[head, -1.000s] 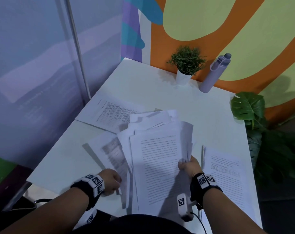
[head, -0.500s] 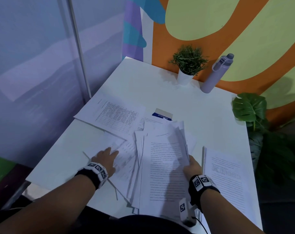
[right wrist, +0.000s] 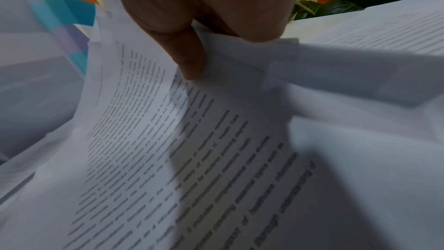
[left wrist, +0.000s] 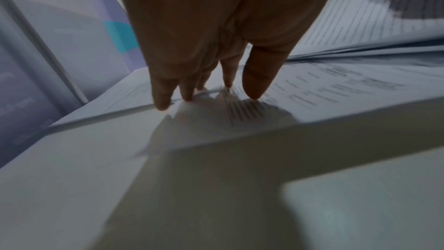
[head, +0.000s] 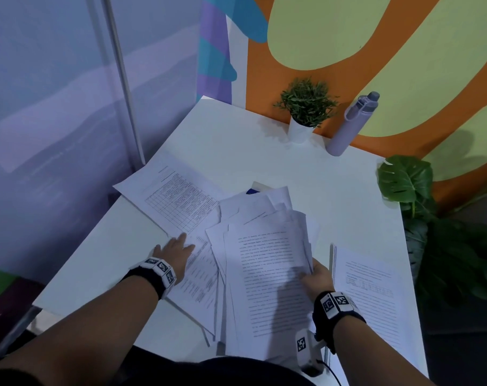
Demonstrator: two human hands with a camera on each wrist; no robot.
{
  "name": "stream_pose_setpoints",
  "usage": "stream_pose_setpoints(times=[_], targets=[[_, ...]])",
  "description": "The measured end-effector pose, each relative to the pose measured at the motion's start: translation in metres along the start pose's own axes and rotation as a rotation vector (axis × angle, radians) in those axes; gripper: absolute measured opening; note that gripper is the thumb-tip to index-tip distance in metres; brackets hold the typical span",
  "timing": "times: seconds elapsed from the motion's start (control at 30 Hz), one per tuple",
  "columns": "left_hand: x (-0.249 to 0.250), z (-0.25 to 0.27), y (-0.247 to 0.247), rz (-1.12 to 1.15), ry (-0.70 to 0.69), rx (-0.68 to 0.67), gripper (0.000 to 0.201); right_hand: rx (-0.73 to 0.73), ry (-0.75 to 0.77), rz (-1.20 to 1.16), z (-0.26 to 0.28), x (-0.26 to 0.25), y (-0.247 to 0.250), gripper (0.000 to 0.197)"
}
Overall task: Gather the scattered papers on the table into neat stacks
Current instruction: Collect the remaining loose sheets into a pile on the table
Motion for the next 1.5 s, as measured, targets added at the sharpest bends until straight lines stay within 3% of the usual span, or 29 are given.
stream_pose_setpoints(times=[0.17,0.27,0.37,0.47,0.53,0.63,0.7,0.77,0.87,0.93,1.0,1.1,1.23,1.3,1.33,1.4,1.5], targets=[[0.0,0.0,-0.005,-0.031,0.013,0.133,0.071,0.007,-0.013,-0.02,0.001,0.002,0.0,0.029],[0.003,0.008,0.004,0.038,0.003,0.278,0.058,0.065,-0.029,-0.048,0.003,0.001,0.004,0.028],[0.015,0.025,0.02,0.302,-0.132,0.402,0.038,0.116,-0.056,-0.102,0.0,0.004,0.01,0.027],[0.045,0.053,0.032,0.606,-0.324,0.436,0.038,0.121,-0.08,-0.134,-0.002,0.006,0.009,0.031],[0.071,0.07,0.038,0.735,-0.469,0.388,0.04,0.096,-0.098,-0.172,-0.002,0.006,0.004,0.031],[0.101,0.084,0.042,0.885,-0.683,0.187,0.057,0.013,-0.116,-0.236,-0.008,0.012,-0.008,0.03],[0.103,0.08,0.04,0.989,-0.729,0.096,0.067,-0.028,-0.112,-0.235,-0.031,0.038,-0.013,0.048],[0.085,0.065,0.034,0.918,-0.594,0.173,0.069,-0.076,-0.113,-0.26,-0.041,0.053,-0.018,0.048],[0.032,0.031,0.01,0.589,-0.19,0.251,0.067,-0.057,-0.13,-0.249,-0.009,0.031,-0.023,0.025],[0.0,0.019,-0.006,0.352,0.059,0.18,0.076,-0.048,-0.158,-0.255,-0.001,0.032,-0.024,0.026],[-0.014,0.019,-0.017,0.248,0.15,0.084,0.087,-0.072,-0.178,-0.245,0.0,0.038,-0.027,0.032],[-0.011,0.024,-0.021,0.19,0.148,0.084,0.091,-0.1,-0.176,-0.282,-0.015,0.058,-0.033,0.042],[0.013,0.028,-0.027,0.492,-0.069,0.046,0.051,-0.156,-0.189,-0.412,-0.007,0.046,-0.043,0.047],[0.033,0.036,-0.031,0.591,-0.14,0.003,0.05,-0.185,-0.209,-0.467,0.006,0.032,-0.053,0.055],[0.044,0.04,-0.033,0.616,-0.176,-0.026,0.05,-0.216,-0.202,-0.432,0.01,0.025,-0.057,0.063],[0.058,0.043,-0.034,0.611,-0.235,-0.064,0.046,-0.182,-0.141,-0.291,0.012,0.02,-0.06,0.054],[0.051,0.034,-0.026,0.62,-0.236,0.118,0.028,-0.057,-0.094,-0.211,0.011,0.022,-0.052,0.045]])
Point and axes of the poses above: each hand's wrist, its own z-axis away from the middle knuckle, its own y-axis out of the back of the hand, x = y × z, the point moved 2 cm from there along -z, towards the middle knuckle, and after that the axes turned 15 degrees about -x, right-handed, at the moved point
